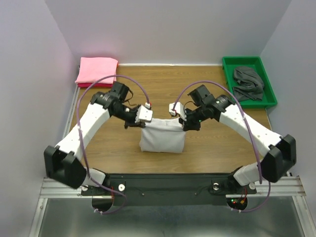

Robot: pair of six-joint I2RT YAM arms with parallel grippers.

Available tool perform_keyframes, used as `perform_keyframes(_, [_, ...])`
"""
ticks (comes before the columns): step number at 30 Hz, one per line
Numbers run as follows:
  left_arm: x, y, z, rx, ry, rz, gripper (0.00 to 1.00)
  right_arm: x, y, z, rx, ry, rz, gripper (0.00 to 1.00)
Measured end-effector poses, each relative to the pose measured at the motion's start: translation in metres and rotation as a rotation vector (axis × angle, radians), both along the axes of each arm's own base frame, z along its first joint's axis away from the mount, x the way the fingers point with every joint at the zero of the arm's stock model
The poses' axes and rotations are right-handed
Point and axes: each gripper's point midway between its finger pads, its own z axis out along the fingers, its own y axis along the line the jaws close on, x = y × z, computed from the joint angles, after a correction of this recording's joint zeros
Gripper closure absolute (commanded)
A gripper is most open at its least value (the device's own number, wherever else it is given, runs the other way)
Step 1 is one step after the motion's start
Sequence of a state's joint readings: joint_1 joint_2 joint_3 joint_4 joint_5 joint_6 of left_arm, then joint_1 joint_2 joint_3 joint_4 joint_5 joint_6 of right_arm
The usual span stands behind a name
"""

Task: Fold and stack the t-shirts
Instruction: Fold the tshirt

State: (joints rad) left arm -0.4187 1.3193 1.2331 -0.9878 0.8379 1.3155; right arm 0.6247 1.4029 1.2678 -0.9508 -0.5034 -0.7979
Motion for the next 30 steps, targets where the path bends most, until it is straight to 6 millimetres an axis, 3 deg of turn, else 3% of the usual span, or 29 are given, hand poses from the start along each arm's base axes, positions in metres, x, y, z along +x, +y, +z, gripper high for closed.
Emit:
perform_keyframes(3, [0.046,0.003,-0.006,0.005,0.039,0.046,1.0,0.028,-0.002,-0.011,-0.023,0.012,-0.022,1.0])
perform_keyframes(7, [0.097,0.004,-0.032,0.017,0.128,0.079,1.0,0.076,0.0,-0.033,-0.037,0.034,-0.028,0.99])
perform_keyframes(10, [0.132,0.0,-0.06,0.026,0.184,0.094,1.0,0.103,-0.002,-0.059,-0.051,0.075,-0.037,0.99])
perform_keyframes(11, [0.143,-0.002,-0.073,0.033,0.209,0.099,1.0,0.114,-0.005,-0.076,-0.059,0.11,-0.048,0.99])
perform_keyframes(16, [0.178,-0.012,-0.123,0.056,0.316,0.144,0.99,0.141,-0.014,-0.132,-0.074,0.206,-0.077,0.99])
perform_keyframes(17, [0.181,-0.014,-0.127,0.056,0.325,0.153,0.99,0.141,-0.017,-0.142,-0.077,0.231,-0.086,0.99])
perform_keyframes(23, [0.181,-0.013,-0.151,0.069,0.385,0.213,0.99,0.149,-0.017,-0.143,-0.052,0.241,-0.102,0.99])
perform_keyframes(27, [0.139,-0.007,-0.16,0.064,0.46,0.21,0.96,0.141,-0.013,-0.142,-0.022,0.26,-0.113,0.99])
perform_keyframes(30, [0.109,-0.001,-0.152,0.063,0.462,0.206,0.94,0.112,-0.01,-0.136,-0.01,0.308,-0.117,0.96])
